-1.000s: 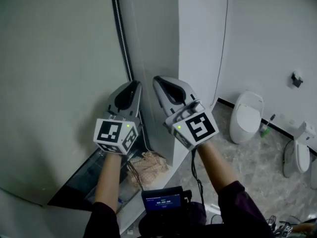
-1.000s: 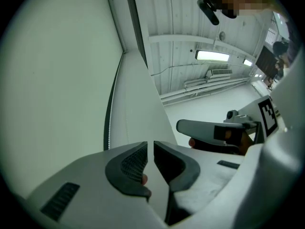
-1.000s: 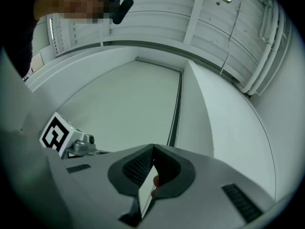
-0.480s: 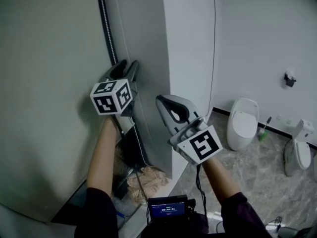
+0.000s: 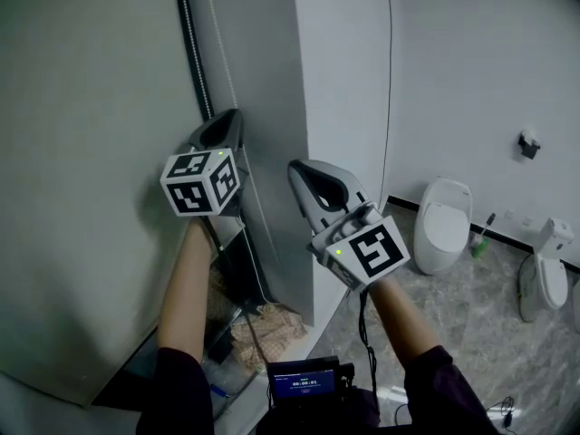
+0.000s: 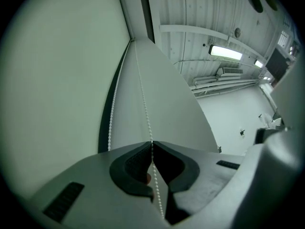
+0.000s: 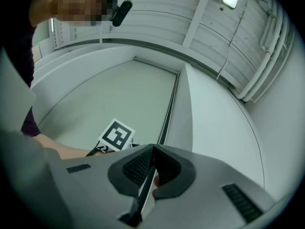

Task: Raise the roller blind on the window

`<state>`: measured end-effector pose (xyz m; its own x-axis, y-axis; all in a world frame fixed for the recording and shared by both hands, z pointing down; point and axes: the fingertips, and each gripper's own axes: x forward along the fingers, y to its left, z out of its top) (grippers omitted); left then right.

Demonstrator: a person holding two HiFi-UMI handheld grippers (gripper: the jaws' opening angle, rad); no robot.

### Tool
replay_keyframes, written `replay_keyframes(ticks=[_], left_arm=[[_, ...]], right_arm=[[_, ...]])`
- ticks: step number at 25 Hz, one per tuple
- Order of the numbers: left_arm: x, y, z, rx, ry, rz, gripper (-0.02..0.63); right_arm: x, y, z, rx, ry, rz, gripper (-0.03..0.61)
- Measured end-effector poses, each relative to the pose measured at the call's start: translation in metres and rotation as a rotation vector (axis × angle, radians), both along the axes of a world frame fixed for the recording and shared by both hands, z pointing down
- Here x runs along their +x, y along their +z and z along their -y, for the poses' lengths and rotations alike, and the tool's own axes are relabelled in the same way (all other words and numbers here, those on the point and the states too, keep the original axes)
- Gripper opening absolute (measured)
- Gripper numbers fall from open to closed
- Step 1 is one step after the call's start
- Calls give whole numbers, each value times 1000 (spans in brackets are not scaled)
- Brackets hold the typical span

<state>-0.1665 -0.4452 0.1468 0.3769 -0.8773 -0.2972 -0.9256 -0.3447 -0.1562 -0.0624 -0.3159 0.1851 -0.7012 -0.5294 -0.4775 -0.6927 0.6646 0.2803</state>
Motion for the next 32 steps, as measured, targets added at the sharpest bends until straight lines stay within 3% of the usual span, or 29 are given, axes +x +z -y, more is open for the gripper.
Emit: replay_keyframes(ticks=[7,11,14,17,20,22,24,29,32], left_arm=[[27,22,-95,134,26,44,20],[27,25,-133,190,22,82,20],[27,21,-145,175,43,79,18],[35,32,-153,144,61,93,18],[40,58,-167,122,83,94,18],[39,66,-170,119,87,98,18],[35,64,-172,113,88,81,18],[8,32,-185,155,107,-35,20],[-2,-11,-180,195,171,-86,23]], right_arm=[[-4,-19,5,-143,-211,93,24],[-34,-83,7,-194,-380,115,149],[-51,-144,3,-180,-445,125,153],[-62,-178,-2,-142,-436,127,153],[-64,-180,-7,-138,-417,158,150],[-69,-178,-3,-137,-399,147,39],[-72,-179,-3,-125,-383,125,18],[-56,-172,-22,-27,-266,112,15],[-60,-143,-24,12,-195,36,15]])
